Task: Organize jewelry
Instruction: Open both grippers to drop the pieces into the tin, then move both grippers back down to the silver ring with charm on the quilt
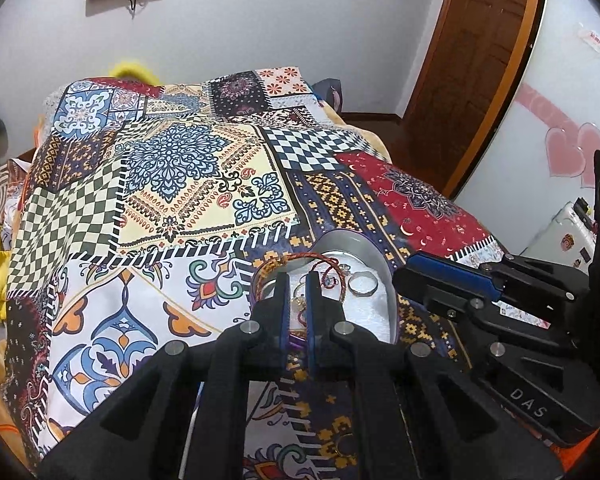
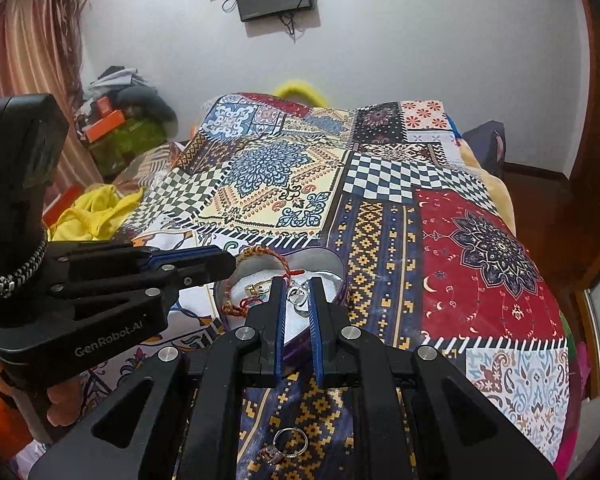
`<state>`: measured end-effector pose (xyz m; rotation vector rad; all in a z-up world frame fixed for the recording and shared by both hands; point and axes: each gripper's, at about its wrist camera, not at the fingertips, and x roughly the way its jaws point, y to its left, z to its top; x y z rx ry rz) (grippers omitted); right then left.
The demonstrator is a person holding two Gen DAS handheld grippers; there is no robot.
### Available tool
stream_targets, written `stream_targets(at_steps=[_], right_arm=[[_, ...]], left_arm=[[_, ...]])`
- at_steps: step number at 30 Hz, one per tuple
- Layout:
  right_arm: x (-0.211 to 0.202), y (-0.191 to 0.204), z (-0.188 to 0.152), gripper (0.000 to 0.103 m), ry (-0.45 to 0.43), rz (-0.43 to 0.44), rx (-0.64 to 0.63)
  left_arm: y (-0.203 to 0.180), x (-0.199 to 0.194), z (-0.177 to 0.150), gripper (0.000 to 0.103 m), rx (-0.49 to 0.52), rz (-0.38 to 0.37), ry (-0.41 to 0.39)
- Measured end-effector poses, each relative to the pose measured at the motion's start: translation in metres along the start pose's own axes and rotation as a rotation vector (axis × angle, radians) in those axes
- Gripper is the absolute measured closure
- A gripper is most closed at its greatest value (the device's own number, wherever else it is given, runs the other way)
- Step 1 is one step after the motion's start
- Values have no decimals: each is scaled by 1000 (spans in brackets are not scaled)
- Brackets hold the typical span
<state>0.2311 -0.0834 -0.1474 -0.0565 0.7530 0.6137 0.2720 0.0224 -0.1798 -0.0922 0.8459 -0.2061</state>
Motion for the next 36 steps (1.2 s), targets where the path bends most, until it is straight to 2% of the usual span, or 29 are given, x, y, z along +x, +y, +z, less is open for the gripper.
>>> stream_targets(at_steps=[5, 9, 17, 21, 32, 36], right_arm=[[8, 1, 0, 93, 22, 4, -13], [14, 4, 0, 93, 42, 14, -26], [20, 12, -2, 93, 78, 5, -56], [19, 15, -3, 92, 92, -6, -67], [-2, 17, -4, 68, 72, -42, -67], [-14, 17, -4, 67, 56, -50, -62]], left_arm=[[1, -5, 0, 95, 2, -10, -7], [1, -17, -2, 92, 15, 17, -30], [7, -31, -12, 72, 27, 63, -44], [11, -35, -17, 72, 20, 70, -34], [11, -52, -28, 71, 15, 78, -33], [7, -61, -32, 71, 17, 77, -36]])
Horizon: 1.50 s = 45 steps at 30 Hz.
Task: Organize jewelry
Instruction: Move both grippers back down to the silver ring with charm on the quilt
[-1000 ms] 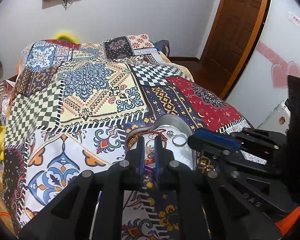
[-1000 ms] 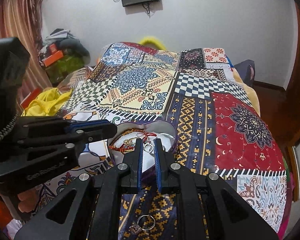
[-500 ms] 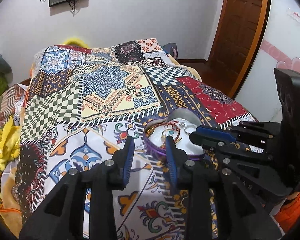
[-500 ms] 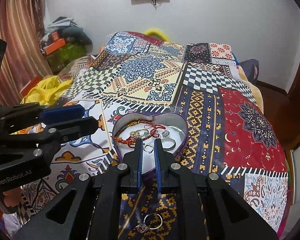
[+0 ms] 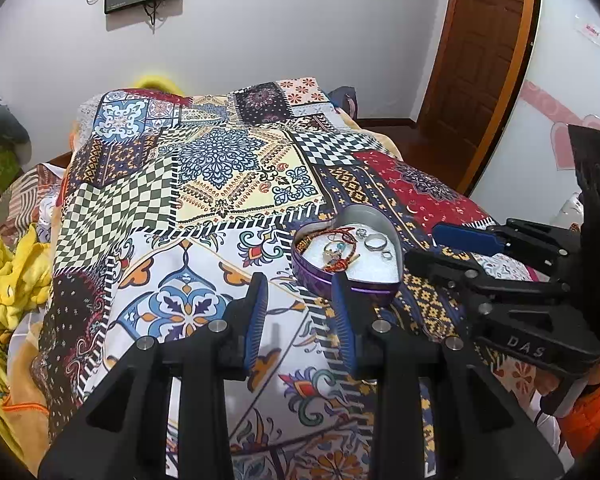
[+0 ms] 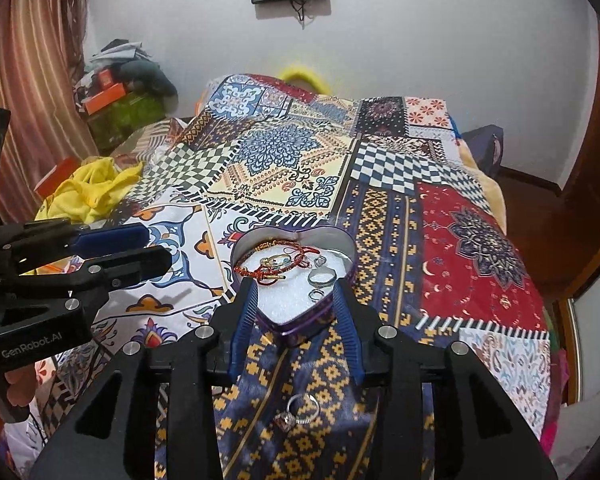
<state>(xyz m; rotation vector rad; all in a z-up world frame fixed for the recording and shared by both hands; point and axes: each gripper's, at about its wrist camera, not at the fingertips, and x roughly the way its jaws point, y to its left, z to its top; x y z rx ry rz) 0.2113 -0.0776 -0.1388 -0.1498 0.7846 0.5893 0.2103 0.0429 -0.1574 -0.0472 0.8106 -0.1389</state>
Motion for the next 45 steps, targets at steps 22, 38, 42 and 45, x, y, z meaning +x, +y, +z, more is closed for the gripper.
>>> stream_targets(at_steps=[22, 38, 42, 45], right_arm=[[-18, -4, -59, 67, 77, -55, 37], [6, 8, -68, 81, 104, 2, -7], [5, 9, -70, 92, 91, 5, -18], [4, 6, -71, 92, 90, 13, -2]], left_arm=[[-25, 4, -49, 71, 24, -49, 125], [-42, 14, -67, 71, 69, -78, 173], [-45, 19, -69, 71, 66, -109, 186], [-47, 22, -68, 71, 66, -118, 193]])
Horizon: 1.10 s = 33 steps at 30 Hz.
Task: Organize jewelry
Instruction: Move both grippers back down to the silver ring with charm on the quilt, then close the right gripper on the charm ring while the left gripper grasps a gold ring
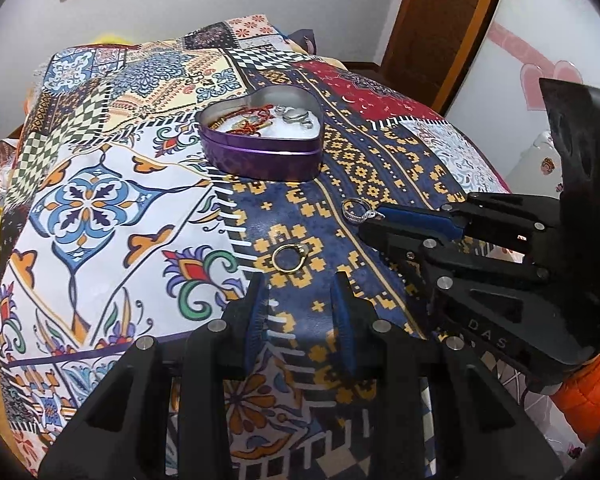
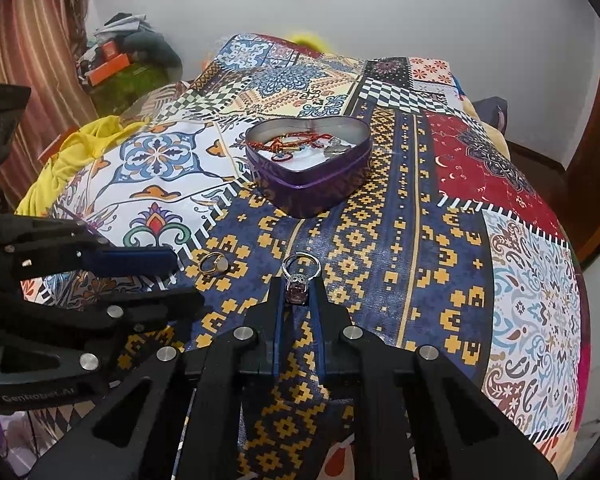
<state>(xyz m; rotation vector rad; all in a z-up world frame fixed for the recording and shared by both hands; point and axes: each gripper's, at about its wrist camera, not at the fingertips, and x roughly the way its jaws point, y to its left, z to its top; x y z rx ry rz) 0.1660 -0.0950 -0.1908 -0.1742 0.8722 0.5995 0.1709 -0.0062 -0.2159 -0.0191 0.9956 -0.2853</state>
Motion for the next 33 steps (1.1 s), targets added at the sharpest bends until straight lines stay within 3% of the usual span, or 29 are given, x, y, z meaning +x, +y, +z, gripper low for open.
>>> stream_targets(at_steps=[25, 29, 33], right_arm=[[-17, -16, 1, 92, -57, 10, 53], [-20, -16, 1, 92, -63, 6, 57], [-22, -16, 1, 92, -64, 4, 55]], left_arm=[[3, 24, 20, 71, -24, -4, 35], [5, 24, 20, 83, -32, 7, 26], [9, 20, 17, 83, -46, -6, 14]])
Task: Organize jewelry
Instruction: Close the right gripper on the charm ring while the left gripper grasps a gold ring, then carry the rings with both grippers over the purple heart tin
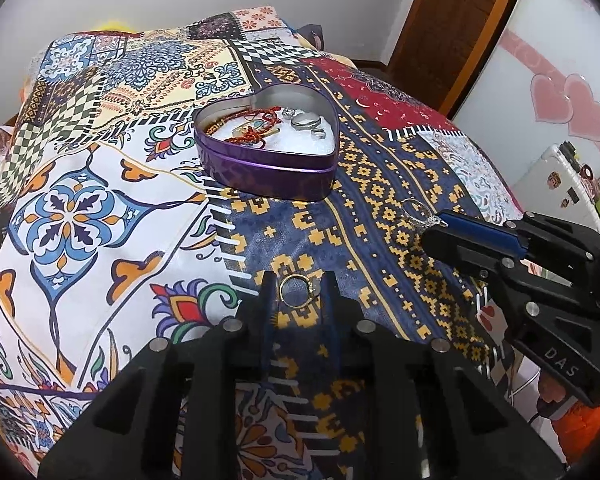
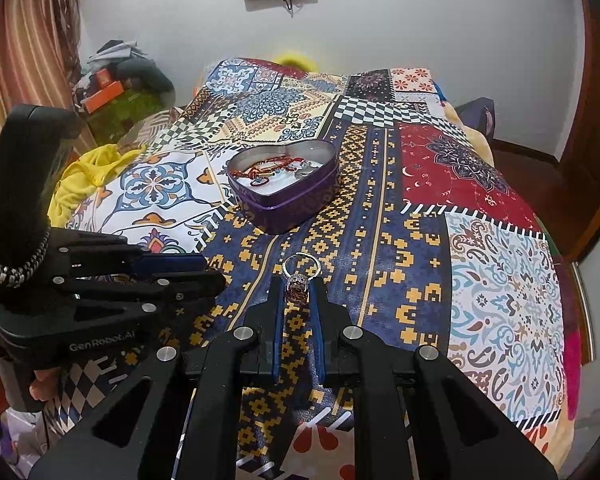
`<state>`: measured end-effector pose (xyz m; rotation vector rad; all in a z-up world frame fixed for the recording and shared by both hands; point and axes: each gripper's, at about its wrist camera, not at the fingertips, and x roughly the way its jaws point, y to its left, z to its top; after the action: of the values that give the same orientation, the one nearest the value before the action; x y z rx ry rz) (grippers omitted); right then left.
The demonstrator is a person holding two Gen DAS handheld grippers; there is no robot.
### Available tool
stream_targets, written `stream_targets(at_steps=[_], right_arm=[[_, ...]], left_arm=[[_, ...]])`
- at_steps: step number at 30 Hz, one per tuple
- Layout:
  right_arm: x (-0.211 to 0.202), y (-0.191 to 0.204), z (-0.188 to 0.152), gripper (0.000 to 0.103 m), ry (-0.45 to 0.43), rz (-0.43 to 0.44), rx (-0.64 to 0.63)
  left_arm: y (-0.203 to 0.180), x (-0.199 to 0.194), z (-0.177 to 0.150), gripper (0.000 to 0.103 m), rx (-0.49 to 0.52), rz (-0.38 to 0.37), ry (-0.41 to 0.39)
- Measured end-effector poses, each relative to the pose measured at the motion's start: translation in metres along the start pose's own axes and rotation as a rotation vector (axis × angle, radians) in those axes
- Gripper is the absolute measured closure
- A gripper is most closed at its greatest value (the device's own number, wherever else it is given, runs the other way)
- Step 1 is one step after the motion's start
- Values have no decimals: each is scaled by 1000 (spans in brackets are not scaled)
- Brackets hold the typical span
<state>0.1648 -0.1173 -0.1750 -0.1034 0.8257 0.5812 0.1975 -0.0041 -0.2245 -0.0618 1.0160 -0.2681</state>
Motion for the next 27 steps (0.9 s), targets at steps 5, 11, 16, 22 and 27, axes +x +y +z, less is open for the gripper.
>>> stream_targets(at_steps=[5, 11, 16, 22, 27], right_arm=[[-1, 0, 2, 92, -2, -3, 0], [-6, -1, 8, 92, -25, -3, -1], [-12, 1, 19, 92, -58, -5, -6], [-19, 2, 36, 92, -109, -4, -8], [-20, 5, 49, 92, -145, 5, -10]], left_arm=[[-4, -7, -3, 83, 18, 24, -20], [-5, -17, -3, 83, 21, 31, -52], [3, -22, 5, 83, -3, 34, -73], [8, -41, 22, 83, -10, 39, -142], [12, -56, 38, 83, -11, 48, -204]])
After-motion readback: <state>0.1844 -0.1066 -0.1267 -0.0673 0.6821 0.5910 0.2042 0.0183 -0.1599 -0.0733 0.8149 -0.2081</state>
